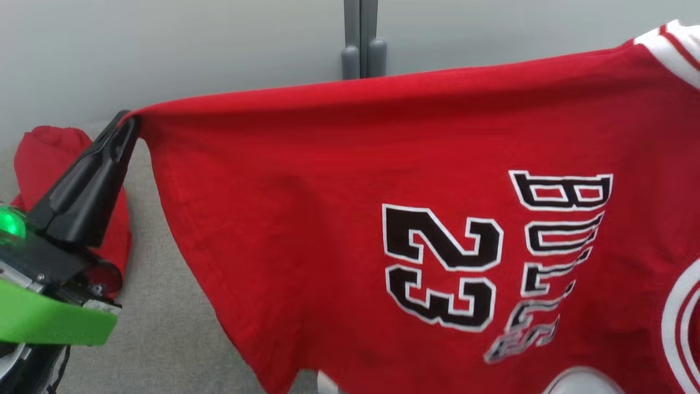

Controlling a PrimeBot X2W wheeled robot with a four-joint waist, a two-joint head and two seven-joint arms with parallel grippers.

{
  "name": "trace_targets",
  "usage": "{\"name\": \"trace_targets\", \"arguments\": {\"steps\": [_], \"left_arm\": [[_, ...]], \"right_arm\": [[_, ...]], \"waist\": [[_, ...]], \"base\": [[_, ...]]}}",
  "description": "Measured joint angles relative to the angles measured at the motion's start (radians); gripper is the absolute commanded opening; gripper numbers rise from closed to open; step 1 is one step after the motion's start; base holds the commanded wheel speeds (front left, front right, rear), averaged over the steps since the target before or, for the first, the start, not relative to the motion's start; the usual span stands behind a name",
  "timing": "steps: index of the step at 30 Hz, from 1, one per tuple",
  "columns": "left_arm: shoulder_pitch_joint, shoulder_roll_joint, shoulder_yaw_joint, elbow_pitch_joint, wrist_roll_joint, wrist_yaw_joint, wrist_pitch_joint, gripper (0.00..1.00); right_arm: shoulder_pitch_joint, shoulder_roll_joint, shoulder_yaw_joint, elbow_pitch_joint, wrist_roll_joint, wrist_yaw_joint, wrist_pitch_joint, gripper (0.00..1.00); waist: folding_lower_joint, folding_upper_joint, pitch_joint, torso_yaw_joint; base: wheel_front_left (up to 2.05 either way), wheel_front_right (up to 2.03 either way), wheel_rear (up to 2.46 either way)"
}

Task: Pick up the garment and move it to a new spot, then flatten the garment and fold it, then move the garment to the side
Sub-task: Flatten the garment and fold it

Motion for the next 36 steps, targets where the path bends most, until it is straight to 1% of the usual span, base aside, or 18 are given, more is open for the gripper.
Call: {"name": "trace_targets", "arguments": {"steps": [1, 2, 3, 5, 6, 7, 8, 9, 11, 13, 15, 18, 20, 22, 25, 29, 32, 36], "left_arm": [[-0.016, 0.002, -0.013, 0.012, -0.023, 0.0, 0.034, 0.0], [-0.016, 0.002, -0.013, 0.012, -0.023, 0.0, 0.034, 0.0], [-0.032, 0.002, -0.025, 0.037, -0.047, 0.0, 0.062, 0.0], [-0.073, 0.001, -0.051, 0.106, -0.092, 0.0, 0.123, 0.0], [-0.102, -0.007, -0.063, 0.147, -0.116, 0.0, 0.151, 0.0], [-0.137, -0.012, -0.08, 0.188, -0.124, 0.0, 0.179, 0.0], [-0.232, -0.023, -0.112, 0.273, -0.116, 0.001, 0.227, 0.0], [-0.287, -0.03, -0.131, 0.314, -0.096, 0.002, 0.253, 0.0], [-0.345, -0.035, -0.151, 0.348, -0.059, 0.002, 0.27, 0.0], [-0.471, -0.035, -0.189, 0.4, 0.051, 0.002, 0.298, 0.0], [-0.599, -0.059, -0.191, 0.427, 0.133, 0.002, 0.286, 0.0], [-0.757, -0.145, -0.177, 0.437, 0.185, 0.002, 0.236, 0.0], [-0.806, -0.179, -0.183, 0.437, 0.229, 0.001, 0.206, 0.0], [-0.802, -0.182, -0.2, 0.447, 0.245, -0.006, 0.196, 0.0], [-0.726, -0.189, -0.255, 0.49, 0.266, -0.027, 0.169, 0.0], [-0.524, -0.207, -0.312, 0.619, 0.283, -0.035, 0.092, 0.0], [-0.392, -0.221, -0.315, 0.712, 0.283, -0.025, 0.028, 0.0], [-0.284, -0.235, -0.31, 0.787, 0.269, -0.024, -0.049, 0.0]], "right_arm": [[-0.016, -0.007, 0.018, 0.02, 0.004, -0.023, 0.018, 0.0], [-0.016, -0.007, 0.018, 0.02, 0.004, -0.023, 0.018, 0.0], [-0.036, -0.008, 0.039, 0.052, 0.007, -0.048, 0.035, 0.0], [-0.081, -0.007, 0.1, 0.141, 0.006, -0.093, 0.066, 0.0], [-0.109, -0.007, 0.138, 0.193, -0.003, -0.101, 0.083, 0.0], [-0.14, -0.003, 0.175, 0.247, -0.018, -0.102, 0.09, 0.0], [-0.225, 0.002, 0.245, 0.362, -0.083, -0.103, 0.102, 0.0], [-0.278, 0.006, 0.269, 0.411, -0.123, -0.102, 0.102, 0.0], [-0.339, 0.012, 0.28, 0.455, -0.168, -0.102, 0.094, 0.0], [-0.479, 0.03, 0.273, 0.521, -0.238, -0.099, 0.062, 0.0], [-0.613, 0.073, 0.218, 0.602, -0.287, -0.09, 0.019, 0.0], [-0.735, 0.086, 0.214, 0.661, -0.369, -0.09, -0.001, 0.0], [-0.798, 0.088, 0.225, 0.668, -0.379, -0.09, -0.001, 0.0], [-0.833, 0.089, 0.254, 0.667, -0.379, -0.089, 0.001, 0.0], [-0.802, 0.092, 0.277, 0.672, -0.379, -0.082, 0.019, 0.0], [-0.593, 0.092, 0.293, 0.765, -0.373, -0.082, 0.021, 0.0], [-0.417, 0.103, 0.3, 0.845, -0.348, -0.083, 0.02, 0.0], [-0.29, 0.106, 0.317, 0.898, -0.324, -0.081, 0.016, 0.0]], "waist": [[0.0, 0.0, 0.01, -0.001], [0.0, 0.0, 0.01, -0.001], [0.0, 0.0, 0.02, -0.002], [0.0, 0.0, 0.044, -0.002], [0.0, 0.0, 0.056, -0.002], [0.0, 0.0, 0.068, -0.002], [0.0, 0.0, 0.093, -0.001], [0.0001, 0.0, 0.106, -0.001], [0.0001, 0.0, 0.118, 0.001], [0.0001, 0.0, 0.144, 0.003], [0.0001, 0.0, 0.17, 0.007], [0.0001, 0.0, 0.209, 0.013], [0.0001, 0.0, 0.236, 0.016], [0.0001, 0.0, 0.263, 0.017], [0.0001, 0.0, 0.303, 0.014], [0.0003, 0.0, 0.351, 0.008], [0.0003, 0.0, 0.37, -0.004], [0.0002, 0.0, 0.369, -0.025]], "base": [[0.0, 0.0, 0.0], [0.0, 0.0, 0.0], [0.0, 0.0, 0.0], [0.0, 0.0, 0.0], [0.0, 0.0, 0.0], [0.0, 0.0, 0.0], [0.0, 0.0, 0.0], [0.0, 0.0, 0.0], [0.0, 0.0, 0.0], [0.0, 0.0, 0.0], [0.0, 0.0, 0.0], [0.0, 0.0, 0.0], [0.0, 0.0, 0.0], [0.0, 0.0, 0.0], [0.0, 0.0, 0.0], [0.0, 0.0, 0.0], [0.0, 0.0, 0.0], [0.0, 0.0, 0.0]]}}
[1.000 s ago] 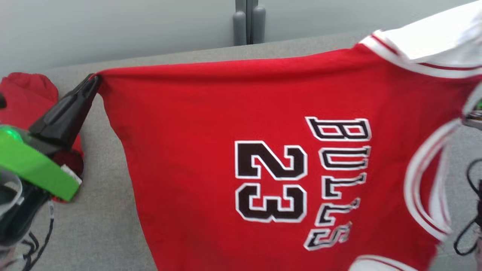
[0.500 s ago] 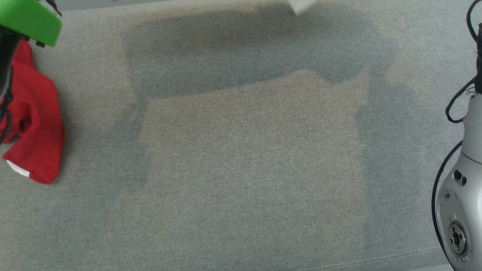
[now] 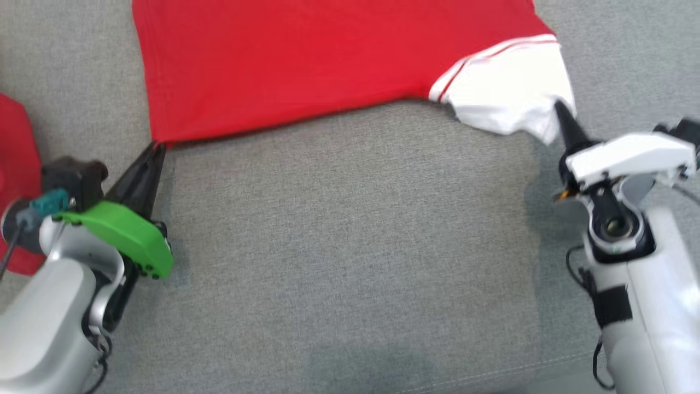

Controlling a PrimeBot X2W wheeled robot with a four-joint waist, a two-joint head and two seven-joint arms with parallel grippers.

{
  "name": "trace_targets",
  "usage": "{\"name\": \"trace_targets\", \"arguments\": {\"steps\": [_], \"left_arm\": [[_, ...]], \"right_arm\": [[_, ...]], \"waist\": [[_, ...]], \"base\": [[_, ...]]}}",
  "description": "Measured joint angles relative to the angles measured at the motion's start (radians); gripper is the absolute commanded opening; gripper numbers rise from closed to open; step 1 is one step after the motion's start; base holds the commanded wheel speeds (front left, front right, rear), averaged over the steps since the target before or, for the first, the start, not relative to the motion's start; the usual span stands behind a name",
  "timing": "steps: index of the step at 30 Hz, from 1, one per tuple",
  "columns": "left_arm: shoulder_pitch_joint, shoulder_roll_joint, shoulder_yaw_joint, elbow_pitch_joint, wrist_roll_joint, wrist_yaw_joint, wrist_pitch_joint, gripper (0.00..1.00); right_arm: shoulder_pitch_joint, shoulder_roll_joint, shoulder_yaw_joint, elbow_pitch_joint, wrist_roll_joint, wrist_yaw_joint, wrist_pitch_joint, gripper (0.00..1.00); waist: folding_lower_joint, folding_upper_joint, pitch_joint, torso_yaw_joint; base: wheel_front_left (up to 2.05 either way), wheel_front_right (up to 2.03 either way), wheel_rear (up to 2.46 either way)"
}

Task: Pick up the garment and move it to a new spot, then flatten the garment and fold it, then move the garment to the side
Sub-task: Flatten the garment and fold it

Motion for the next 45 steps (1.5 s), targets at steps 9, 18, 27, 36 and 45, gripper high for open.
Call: {"name": "trace_targets", "arguments": {"steps": [9, 18, 27, 36, 45], "left_arm": [[0.148, -0.053, 0.024, 0.019, -0.047, 0.003, -0.138, 0.0], [0.386, -0.052, -0.006, -0.007, -0.047, 0.024, -0.158, 0.0], [0.56, -0.051, -0.044, -0.143, -0.087, 0.025, -0.146, 0.0], [0.518, 0.047, -0.035, -0.323, -0.101, 0.026, -0.029, 0.0], [0.237, 0.126, 0.001, -0.377, -0.086, 0.026, 0.167, 0.0]], "right_arm": [[0.162, 0.007, 0.006, 0.005, 0.036, 0.095, -0.007, 0.0], [0.356, -0.053, -0.019, -0.035, 0.057, 0.136, 0.034, 0.0], [0.678, -0.074, -0.12, -0.225, 0.236, 0.178, 0.127, 0.0], [0.603, -0.085, -0.109, -0.328, 0.247, 0.168, 0.166, 0.0], [0.331, -0.147, -0.082, -0.375, 0.189, 0.092, 0.205, 0.0]], "waist": [[-0.0002, 0.0, -0.073, -0.011], [-0.0002, 0.0, -0.181, -0.01], [-0.0002, 0.0, -0.27, 0.029], [-0.0002, 0.0, -0.22, 0.048], [-0.0002, 0.0, -0.091, 0.042]], "base": [[0.0, 0.0, 0.0], [0.0, 0.0, 0.0], [0.0, 0.0, 0.0], [0.0, 0.0, 0.0], [0.0, 0.0, 0.0]]}}
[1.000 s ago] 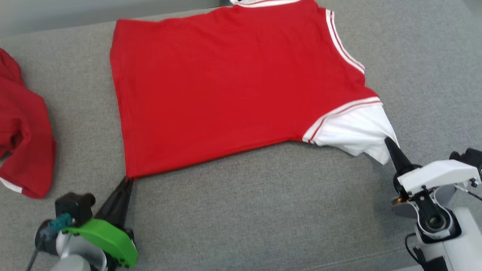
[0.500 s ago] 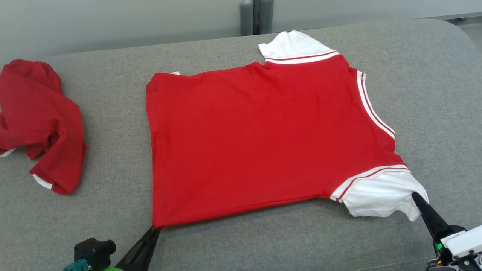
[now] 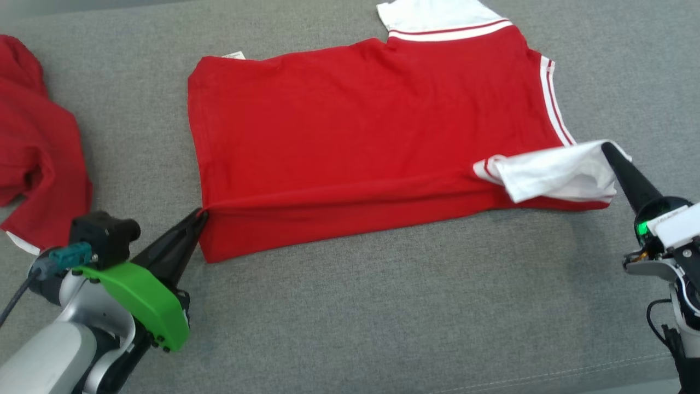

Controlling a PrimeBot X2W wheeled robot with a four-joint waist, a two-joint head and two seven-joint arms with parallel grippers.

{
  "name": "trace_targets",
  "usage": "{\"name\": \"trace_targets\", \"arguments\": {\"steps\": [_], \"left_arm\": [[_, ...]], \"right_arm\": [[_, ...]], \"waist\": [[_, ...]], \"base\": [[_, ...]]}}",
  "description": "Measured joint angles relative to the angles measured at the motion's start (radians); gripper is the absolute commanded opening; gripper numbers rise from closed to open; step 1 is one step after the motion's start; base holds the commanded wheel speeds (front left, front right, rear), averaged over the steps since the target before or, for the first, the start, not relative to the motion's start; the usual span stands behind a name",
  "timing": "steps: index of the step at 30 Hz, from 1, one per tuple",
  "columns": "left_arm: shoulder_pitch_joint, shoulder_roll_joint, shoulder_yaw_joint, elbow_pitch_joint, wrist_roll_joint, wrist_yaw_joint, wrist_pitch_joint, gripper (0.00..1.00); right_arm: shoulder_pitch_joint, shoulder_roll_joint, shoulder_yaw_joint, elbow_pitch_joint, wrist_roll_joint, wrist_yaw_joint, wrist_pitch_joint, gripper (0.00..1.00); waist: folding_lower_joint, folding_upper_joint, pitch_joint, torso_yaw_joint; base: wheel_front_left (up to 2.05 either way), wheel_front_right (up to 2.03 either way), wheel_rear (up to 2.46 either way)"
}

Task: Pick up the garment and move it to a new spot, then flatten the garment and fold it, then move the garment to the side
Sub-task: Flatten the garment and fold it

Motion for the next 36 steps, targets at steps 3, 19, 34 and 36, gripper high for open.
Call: {"name": "trace_targets", "arguments": {"steps": [3, 19, 34, 36], "left_arm": [[-0.038, -0.009, 0.0, 0.015, 0.0, 0.0, 0.022, 0.0], [-0.157, -0.082, -0.024, 0.151, 0.013, 0.0, 0.099, 1.0], [-0.363, -0.053, 0.013, 0.135, 0.044, 0.008, 0.21, 1.0], [-0.418, -0.064, 0.018, 0.143, 0.044, 0.008, 0.232, 1.0]], "right_arm": [[-0.035, -0.008, 0.001, 0.009, -0.011, -0.016, 0.0, 0.0], [-0.174, -0.015, 0.049, 0.145, -0.122, -0.043, -0.026, 1.0], [-0.392, -0.149, 0.112, 0.081, -0.314, -0.041, -0.051, 1.0], [-0.448, -0.162, 0.126, 0.079, -0.338, -0.042, -0.035, 1.0]], "waist": [[0.0, 0.0, 0.025, 0.003], [0.0, 0.0, 0.122, 0.018], [0.0, 0.0, 0.163, 0.006], [0.0, 0.0, 0.181, 0.008]], "base": [[0.0, 0.0, 0.0], [0.0, 0.0, 0.0], [0.0, 0.0, 0.0], [0.0, 0.0, 0.0]]}}
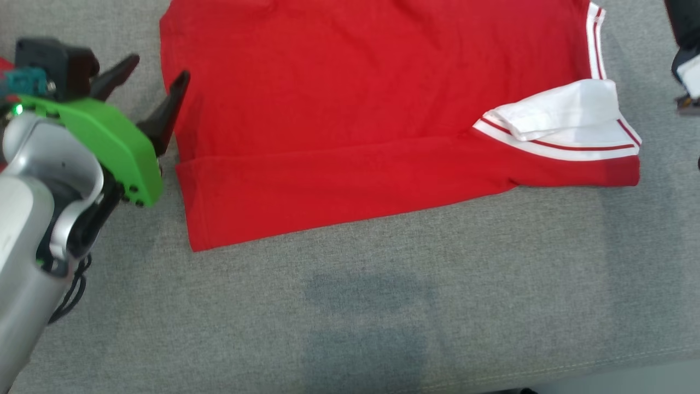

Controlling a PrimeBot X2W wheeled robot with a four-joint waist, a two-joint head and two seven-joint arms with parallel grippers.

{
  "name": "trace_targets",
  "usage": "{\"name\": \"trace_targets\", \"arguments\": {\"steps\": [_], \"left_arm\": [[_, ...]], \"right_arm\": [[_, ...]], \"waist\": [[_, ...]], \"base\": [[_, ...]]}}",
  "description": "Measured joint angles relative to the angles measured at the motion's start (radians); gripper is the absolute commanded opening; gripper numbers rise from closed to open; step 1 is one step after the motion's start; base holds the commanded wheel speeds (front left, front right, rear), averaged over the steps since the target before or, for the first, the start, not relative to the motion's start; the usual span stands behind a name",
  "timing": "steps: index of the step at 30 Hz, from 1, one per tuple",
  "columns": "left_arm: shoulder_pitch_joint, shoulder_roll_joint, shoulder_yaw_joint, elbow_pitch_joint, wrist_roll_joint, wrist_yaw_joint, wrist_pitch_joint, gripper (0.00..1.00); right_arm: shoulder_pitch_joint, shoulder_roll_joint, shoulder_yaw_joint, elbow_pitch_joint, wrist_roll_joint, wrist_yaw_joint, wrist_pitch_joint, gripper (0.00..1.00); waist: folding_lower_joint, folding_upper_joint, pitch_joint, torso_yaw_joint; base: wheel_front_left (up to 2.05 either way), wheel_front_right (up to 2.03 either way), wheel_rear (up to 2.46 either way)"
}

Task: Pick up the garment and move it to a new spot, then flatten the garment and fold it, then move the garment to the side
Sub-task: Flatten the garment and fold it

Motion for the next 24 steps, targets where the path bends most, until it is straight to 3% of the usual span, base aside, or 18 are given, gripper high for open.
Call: {"name": "trace_targets", "arguments": {"steps": [8, 24], "left_arm": [[-0.14, -0.087, 0.006, 0.129, 0.003, 0.0, 0.025, 1.0], [-0.26, -0.178, -0.015, 0.294, 0.015, -0.013, 0.016, 1.0]], "right_arm": [[-0.16, 0.01, 0.087, 0.033, -0.061, -0.001, 0.027, 1.0], [-0.215, 0.038, 0.139, 0.158, -0.09, 0.001, 0.039, 1.0]], "waist": [[0.0001, 0.0, 0.082, 0.014], [0.0001, 0.0, 0.151, 0.016]], "base": [[0.0, 0.0, 0.0], [0.0, 0.0, 0.0]]}}
